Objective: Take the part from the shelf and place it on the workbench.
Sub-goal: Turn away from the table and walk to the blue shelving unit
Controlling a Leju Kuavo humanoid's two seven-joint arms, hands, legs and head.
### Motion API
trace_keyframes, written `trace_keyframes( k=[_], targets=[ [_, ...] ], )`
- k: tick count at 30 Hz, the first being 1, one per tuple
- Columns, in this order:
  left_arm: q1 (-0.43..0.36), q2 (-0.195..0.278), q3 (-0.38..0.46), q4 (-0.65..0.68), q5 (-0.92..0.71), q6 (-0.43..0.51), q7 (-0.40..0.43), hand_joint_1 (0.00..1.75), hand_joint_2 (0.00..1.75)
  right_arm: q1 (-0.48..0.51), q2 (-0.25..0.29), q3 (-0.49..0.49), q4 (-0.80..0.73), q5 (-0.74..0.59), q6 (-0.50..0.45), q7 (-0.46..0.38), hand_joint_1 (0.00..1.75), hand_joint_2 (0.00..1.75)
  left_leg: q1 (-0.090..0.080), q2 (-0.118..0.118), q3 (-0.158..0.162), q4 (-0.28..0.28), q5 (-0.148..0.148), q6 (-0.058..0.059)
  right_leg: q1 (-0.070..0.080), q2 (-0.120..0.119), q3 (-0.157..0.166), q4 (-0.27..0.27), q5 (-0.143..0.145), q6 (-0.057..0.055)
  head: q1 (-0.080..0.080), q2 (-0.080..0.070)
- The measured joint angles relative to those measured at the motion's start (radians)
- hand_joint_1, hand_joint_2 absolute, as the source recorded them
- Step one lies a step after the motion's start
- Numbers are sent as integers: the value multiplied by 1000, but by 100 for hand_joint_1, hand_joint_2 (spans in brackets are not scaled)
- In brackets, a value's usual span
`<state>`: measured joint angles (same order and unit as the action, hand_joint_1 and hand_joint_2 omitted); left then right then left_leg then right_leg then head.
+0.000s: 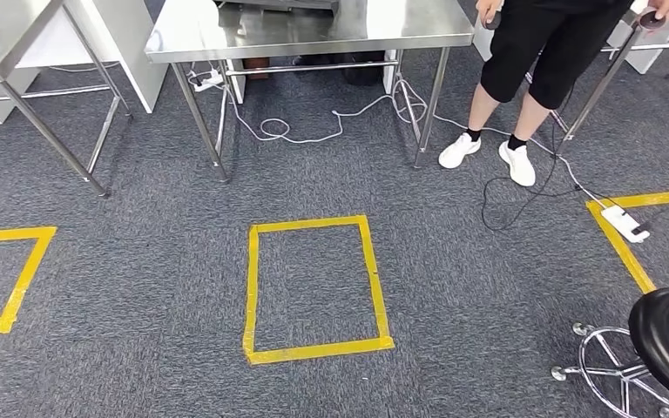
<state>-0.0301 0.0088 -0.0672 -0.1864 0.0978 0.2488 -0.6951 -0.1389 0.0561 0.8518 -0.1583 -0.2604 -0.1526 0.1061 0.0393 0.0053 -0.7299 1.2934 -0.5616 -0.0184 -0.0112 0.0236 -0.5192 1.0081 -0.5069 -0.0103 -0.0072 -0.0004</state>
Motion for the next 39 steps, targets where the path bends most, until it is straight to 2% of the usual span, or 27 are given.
trace_keyframes(
  k=[2, 4, 5, 6, 8, 10, 12, 13, 14, 15, 16, 17, 18, 19, 21, 23, 25, 27, 28, 29, 30, 31, 32, 34, 36, 38, 39],
  targets=[
    [1, 0, 0, 0, 1, 0, 2, 0, 0, 1, 0, 0, 0, -1, 0, 0, 0, 0, -9, -17, 62, -91, 47, 20, 8, 17, 0, 0, 1, 0, 0, 0],
    [3, 3, 0, 2, 0, 0, 7, 0, 0, 0, 3, 0, -1, -3, 0, 0, 0, 0, -16, -62, 134, -213, 84, 47, 12, 35, 0, 0, 3, 1, 2, 0],
    [4, 4, 0, 4, -1, 0, 11, 0, 0, -2, 4, 0, -1, -4, 0, 0, 0, 0, -19, -79, 154, -248, 89, 56, 11, 44, -3, 1, 4, 3, 2, 0],
    [5, 5, 0, 5, -2, -1, 19, 0, 0, -3, 6, 0, -1, -6, -1, 0, 0, 0, -23, -84, 161, -262, 87, 61, 8, 53, -7, 0, 7, 7, 2, 0],
    [5, 5, 0, 6, -4, -4, 40, 0, 0, -2, 6, -2, -1, -9, -1, 0, 0, 0, -25, -63, 168, -279, 92, 62, 4, 68, -16, 0, 10, 18, 0, 0],
    [5, 4, 0, 6, -5, -8, 56, 0, 0, -1, 4, -4, -1, -12, -3, 0, 0, 0, -22, -37, 179, -304, 102, 62, 7, 44, -37, 31, -6, 22, 2, 0],
    [6, 3, -1, 6, -7, -10, 64, 0, 0, 0, 1, -6, -1, -13, -6, 0, 0, 0, -22, -9, 184, -317, 107, 62, 5, 6, -90, 133, -54, 20, 7, 0],
    [7, 2, -1, 7, -8, -10, 66, 0, 0, 0, 0, -6, -1, -13, -8, 0, 0, 0, -22, 5, 183, -317, 107, 63, 2, -3, -123, 196, -78, 21, 9, 0],
    [8, 2, -1, 7, -9, -11, 69, 0, 0, 1, -2, -6, -1, -13, -8, 1, 0, 0, -22, 19, 182, -316, 107, 62, -3, -7, -148, 244, -92, 25, 9, 0],
    [8, 1, -1, 7, -10, -11, 71, 0, 0, 3, -3, -6, -1, -13, -9, 1, 0, 0, -21, 32, 181, -316, 107, 61, -8, -11, -156, 260, -90, 35, 9, 0],
    [8, 0, -1, 7, -11, -11, 73, 0, 0, 5, -4, -6, -1, -13, -9, 2, 0, 0, -20, 45, 181, -315, 106, 59, -13, -17, -144, 237, -74, 48, 10, 0],
    [8, -1, -1, 7, -11, -10, 75, 0, 0, 5, -6, -6, -1, -13, -9, 3, 0, 0, -18, 56, 181, -313, 105, 55, -18, -30, -113, 179, -48, 62, 10, 0],
    [8, -2, -1, 7, -11, -10, 77, 0, 0, 5, -7, -6, -1, -13, -9, 4, 0, 0, -17, 67, 181, -309, 102, 50, -23, -55, -75, 106, -23, 72, 10, 0],
    [8, -3, -1, 7, -11, -10, 80, 0, 0, 3, -7, -6, -1, -13, -9, 4, 0, 0, -19, 78, 182, -304, 97, 42, -22, -75, -44, 47, -3, 76, 12, 0],
    [7, -3, -2, 7, -10, -9, 83, 0, 0, 0, -7, -6, -2, -13, -9, 4, 0, 0, -21, 96, 186, -298, 90, 25, -18, -94, -21, -6, 12, 65, 9, 0],
    [5, -3, -2, 7, -9, -8, 83, 0, 0, 1, -8, -6, -2, -13, -9, 4, 0, 0, -15, 111, 192, -297, 87, 9, -15, -71, -26, -6, 17, 45, 4, 0],
    [4, -4, -2, 7, -6, -8, 83, 0, 0, 3, -8, -6, -2, -14, -9, 4, 0, 0, -7, 82, 184, -272, 60, -3, -20, -50, -25, -9, 25, 29, 3, 0],
    [5, -4, -2, 7, -4, -7, 84, 0, 0, 2, -7, -6, -2, -17, -9, 4, 0, 0, -3, 26, 144, -170, -13, -7, -22, -30, -26, -10, 32, 16, 2, 0],
    [7, -4, -2, 7, -4, -7, 85, 0, 0, 2, -6, -6, -2, -17, -9, 4, 0, 0, -3, 8, 116, -101, -50, -6, -19, -19, -28, -9, 35, 13, 1, 0],
    [8, -4, -2, 8, -3, -7, 86, 0, 0, 3, -6, -6, -2, -18, -8, 4, 0, 0, -3, -1, 93, -44, -74, -6, -16, -7, -29, -9, 36, 11, 1, 0],
    [9, -4, -2, 8, -3, -7, 89, 0, 0, 5, -6, -6, -2, -18, -8, 4, 0, 0, -3, -4, 82, -16, -77, -6, -14, 6, -29, -8, 36, 11, 1, 0],
    [10, -4, -2, 8, -1, -7, 94, 0, 0, 7, -6, -6, -2, -19, -8, 4, 0, 0, -3, -6, 88, -26, -59, -4, -13, 19, -29, -7, 36, 12, 2, 0],
    [10, -4, -2, 8, 1, -7, 102, 0, 0, 8, -6, -6, -2, -19, -8, 4, 0, 0, -3, -11, 111, -73, -26, -1, -13, 33, -27, -6, 36, 12, 1, 0],
    [11, -4, 0, 10, 5, -6, 129, 0, 0, 7, -5, -6, -2, -20, -8, 3, 0, 0, -1, -53, 171, -202, 38, 7, -10, 59, -28, -2, 36, 14, 2, 0],
    [11, -4, 1, 13, 8, -5, 155, 0, 0, 6, -4, -6, -2, -21, -7, 3, 0, 0, -2, -87, 199, -271, 56, 13, -8, 80, -37, 0, 40, 24, 2, 0],
    [9, -4, 1, 14, 12, -5, 171, 0, 0, 8, -4, -7, -2, -24, -6, 3, 0, 0, -8, -74, 201, -281, 56, 22, -9, 100, -50, -3, 48, 40, 2, 0],
    [8, -4, 2, 14, 16, -5, 179, 0, 0, 10, -5, -8, -2, -26, -6, 3, 0, 0, -10, -61, 201, -287, 61, 29, -10, 94, -58, 0, 48, 46, 2, 0]
  ],
)
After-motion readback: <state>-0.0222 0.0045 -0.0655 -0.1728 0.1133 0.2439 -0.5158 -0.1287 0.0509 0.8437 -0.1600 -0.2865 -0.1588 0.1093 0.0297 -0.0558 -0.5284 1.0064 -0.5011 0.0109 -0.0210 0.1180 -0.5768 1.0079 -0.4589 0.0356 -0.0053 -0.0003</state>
